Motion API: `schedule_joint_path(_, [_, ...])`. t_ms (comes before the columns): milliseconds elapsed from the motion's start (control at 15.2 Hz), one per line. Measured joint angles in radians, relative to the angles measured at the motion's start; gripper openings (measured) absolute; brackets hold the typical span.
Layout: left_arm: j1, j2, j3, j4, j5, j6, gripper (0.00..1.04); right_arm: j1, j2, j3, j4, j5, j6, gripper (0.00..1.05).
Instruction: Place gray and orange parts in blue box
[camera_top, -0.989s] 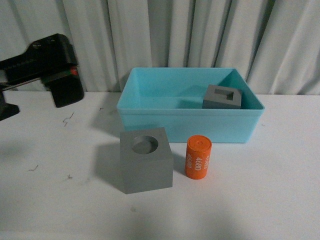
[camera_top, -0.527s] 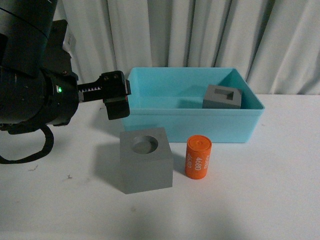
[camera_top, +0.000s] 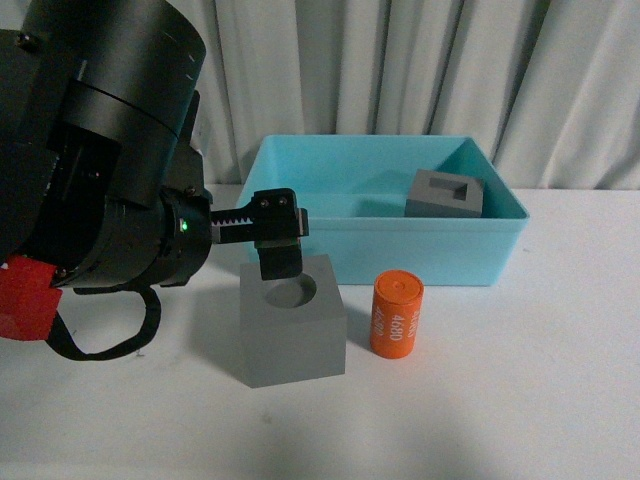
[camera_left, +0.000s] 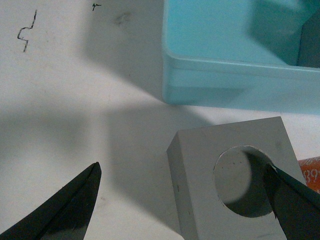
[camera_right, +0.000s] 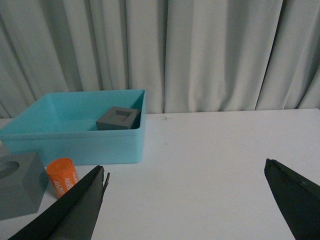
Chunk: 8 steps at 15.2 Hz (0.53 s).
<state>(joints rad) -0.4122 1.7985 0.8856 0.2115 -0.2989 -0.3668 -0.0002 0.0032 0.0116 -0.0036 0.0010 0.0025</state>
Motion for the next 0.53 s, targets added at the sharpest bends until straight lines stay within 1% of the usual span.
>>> schedule_joint_path(527, [-0.009,0.092,0.025,0.014,0.002,0.0,0.98,0.0,0.0,0.0,0.0,0.0,0.0,0.98])
